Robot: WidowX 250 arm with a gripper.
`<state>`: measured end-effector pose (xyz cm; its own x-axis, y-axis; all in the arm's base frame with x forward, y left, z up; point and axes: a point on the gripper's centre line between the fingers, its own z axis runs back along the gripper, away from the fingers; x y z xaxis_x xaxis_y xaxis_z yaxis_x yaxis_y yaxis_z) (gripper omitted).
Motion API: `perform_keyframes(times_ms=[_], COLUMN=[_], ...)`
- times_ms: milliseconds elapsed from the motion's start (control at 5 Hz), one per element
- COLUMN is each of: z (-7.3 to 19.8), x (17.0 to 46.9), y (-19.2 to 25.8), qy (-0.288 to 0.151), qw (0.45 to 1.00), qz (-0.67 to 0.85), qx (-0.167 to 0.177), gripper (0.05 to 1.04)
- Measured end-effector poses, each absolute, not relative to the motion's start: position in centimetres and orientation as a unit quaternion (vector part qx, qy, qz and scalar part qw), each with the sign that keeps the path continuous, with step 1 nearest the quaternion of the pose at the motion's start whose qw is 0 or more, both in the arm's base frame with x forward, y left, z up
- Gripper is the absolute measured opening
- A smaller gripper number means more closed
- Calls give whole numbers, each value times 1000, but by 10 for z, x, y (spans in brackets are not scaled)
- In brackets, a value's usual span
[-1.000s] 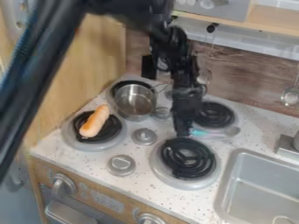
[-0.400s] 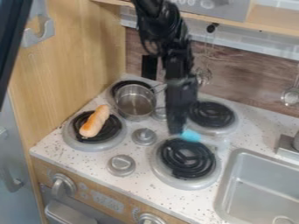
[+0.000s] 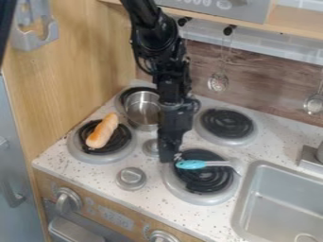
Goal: Put the blue spoon on the bottom right burner
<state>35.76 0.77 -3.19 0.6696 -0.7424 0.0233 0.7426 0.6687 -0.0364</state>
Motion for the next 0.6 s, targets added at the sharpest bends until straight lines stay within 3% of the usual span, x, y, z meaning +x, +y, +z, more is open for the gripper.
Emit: perform_keyframes(times_ms=[200,400,600], z=[-33,-29,-29], x=[358,362,361], y=[28,34,29], qy=[1,-7,-7], qw=[925,936,945], qz=[-380,-352,-327], qx=[-4,-9,-27], gripper=[50,70,217])
